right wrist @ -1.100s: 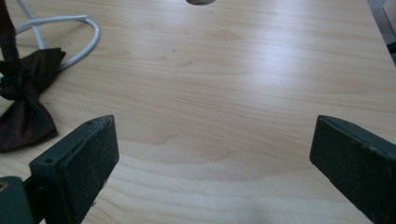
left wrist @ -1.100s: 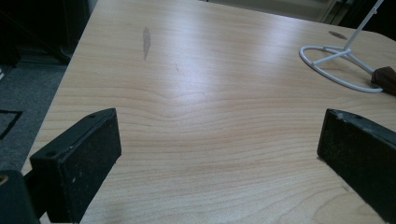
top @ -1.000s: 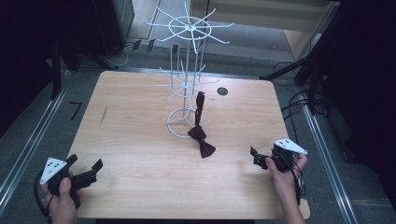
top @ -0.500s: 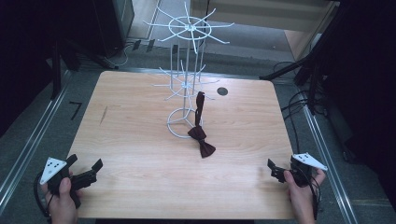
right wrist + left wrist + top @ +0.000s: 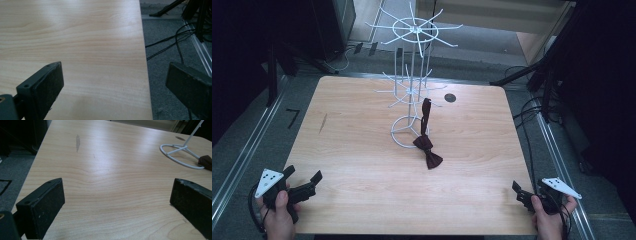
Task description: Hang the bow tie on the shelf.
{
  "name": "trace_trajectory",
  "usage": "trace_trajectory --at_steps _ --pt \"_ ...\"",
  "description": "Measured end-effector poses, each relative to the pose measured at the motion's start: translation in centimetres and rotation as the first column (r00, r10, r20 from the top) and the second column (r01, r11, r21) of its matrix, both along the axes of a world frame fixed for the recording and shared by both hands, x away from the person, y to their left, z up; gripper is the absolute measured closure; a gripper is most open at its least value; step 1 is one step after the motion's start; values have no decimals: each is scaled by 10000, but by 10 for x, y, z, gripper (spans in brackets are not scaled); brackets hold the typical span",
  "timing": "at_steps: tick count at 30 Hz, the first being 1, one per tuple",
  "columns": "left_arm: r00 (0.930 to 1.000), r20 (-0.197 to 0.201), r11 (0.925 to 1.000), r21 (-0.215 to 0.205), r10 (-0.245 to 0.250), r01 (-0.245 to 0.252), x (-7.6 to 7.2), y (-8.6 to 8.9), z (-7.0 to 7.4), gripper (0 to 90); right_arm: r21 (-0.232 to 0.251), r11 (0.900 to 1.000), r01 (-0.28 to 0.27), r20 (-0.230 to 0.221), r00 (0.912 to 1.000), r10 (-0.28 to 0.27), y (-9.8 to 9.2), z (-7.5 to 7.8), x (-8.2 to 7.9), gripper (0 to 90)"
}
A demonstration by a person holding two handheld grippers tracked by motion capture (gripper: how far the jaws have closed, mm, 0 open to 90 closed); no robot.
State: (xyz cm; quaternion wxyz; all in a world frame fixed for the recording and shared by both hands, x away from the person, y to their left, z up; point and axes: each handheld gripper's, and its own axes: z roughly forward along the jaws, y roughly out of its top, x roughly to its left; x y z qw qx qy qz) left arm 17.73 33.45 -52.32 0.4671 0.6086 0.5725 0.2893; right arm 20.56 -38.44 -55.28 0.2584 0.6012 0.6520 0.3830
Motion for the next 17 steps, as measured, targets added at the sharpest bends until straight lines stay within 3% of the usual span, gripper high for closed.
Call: trace_trajectory --at_steps 7,12,17 --pt "10000 -20 10000 22 -86 86 0 0 0 2 392 9987 324 190 9993 -331 -4 0 -14 51" --pt "10000 -30 10000 27 -82 82 0 0 0 2 0 9998 176 295 9994 -176 1 0 -16 54" --pt "9999 -50 10000 33 -91 91 1 0 0 2 125 9998 155 227 9996 -158 1 0 -15 54"
